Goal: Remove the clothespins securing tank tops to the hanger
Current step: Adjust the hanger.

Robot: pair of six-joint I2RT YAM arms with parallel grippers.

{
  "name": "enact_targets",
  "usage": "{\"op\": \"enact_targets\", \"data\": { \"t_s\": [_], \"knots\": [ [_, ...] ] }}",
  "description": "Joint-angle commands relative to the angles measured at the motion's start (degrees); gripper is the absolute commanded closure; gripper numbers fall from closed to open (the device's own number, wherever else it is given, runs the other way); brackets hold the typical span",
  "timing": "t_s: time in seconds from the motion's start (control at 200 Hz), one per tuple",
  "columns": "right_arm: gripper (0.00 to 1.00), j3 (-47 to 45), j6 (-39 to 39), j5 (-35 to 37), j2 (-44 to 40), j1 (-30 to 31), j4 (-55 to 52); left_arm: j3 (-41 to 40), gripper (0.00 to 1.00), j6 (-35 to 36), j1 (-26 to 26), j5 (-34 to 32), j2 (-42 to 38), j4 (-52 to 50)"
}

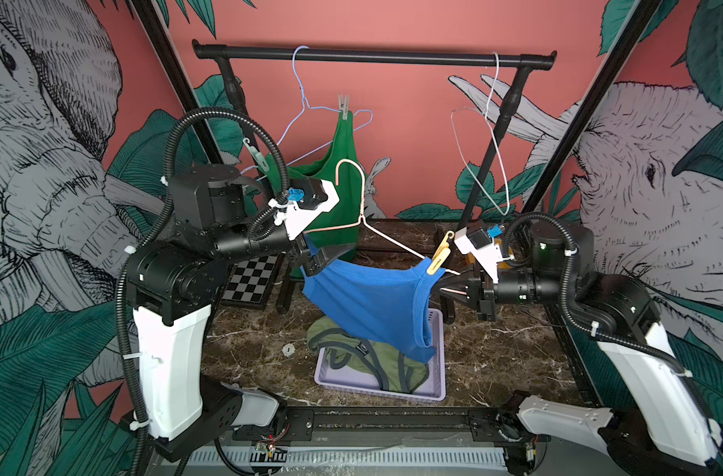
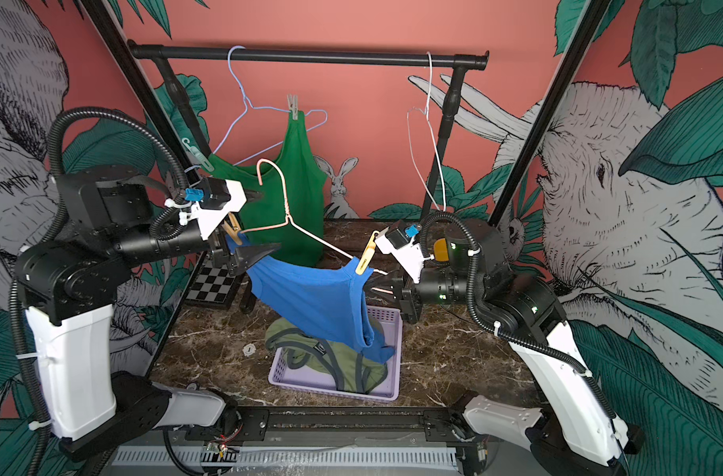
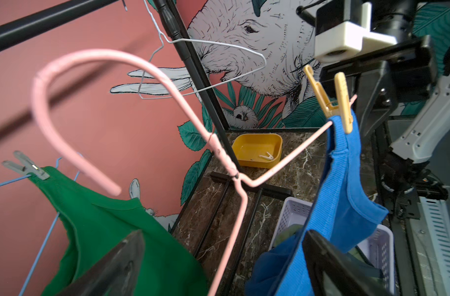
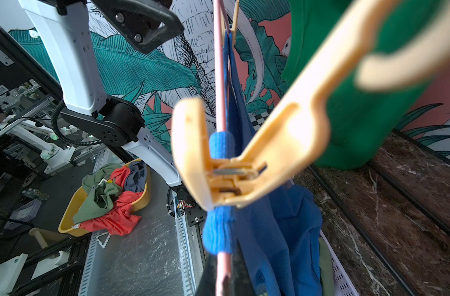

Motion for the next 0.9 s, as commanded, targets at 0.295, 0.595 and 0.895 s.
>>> {"op": "enact_targets", "data": {
  "t_s": [0.295,0.595,0.895],
  "knots": [
    [1.0,-2.67,-2.77,-1.87,1.12,2.72,9.19,0.12,0.27,1.12,0.34,12.21,0.94,-4.11],
    [1.0,-4.14,-4.64,0.39,1.89,2.93,9.09,-1.71,0.54,2.33,0.34,11.76,0.26,-4.95],
    [1.0,-6.62,-5.44,4.75,1.23,2.96,9.07,-3.11,0.82,2.25,0.35,9.67,-0.12,-4.3]
  ]
}}
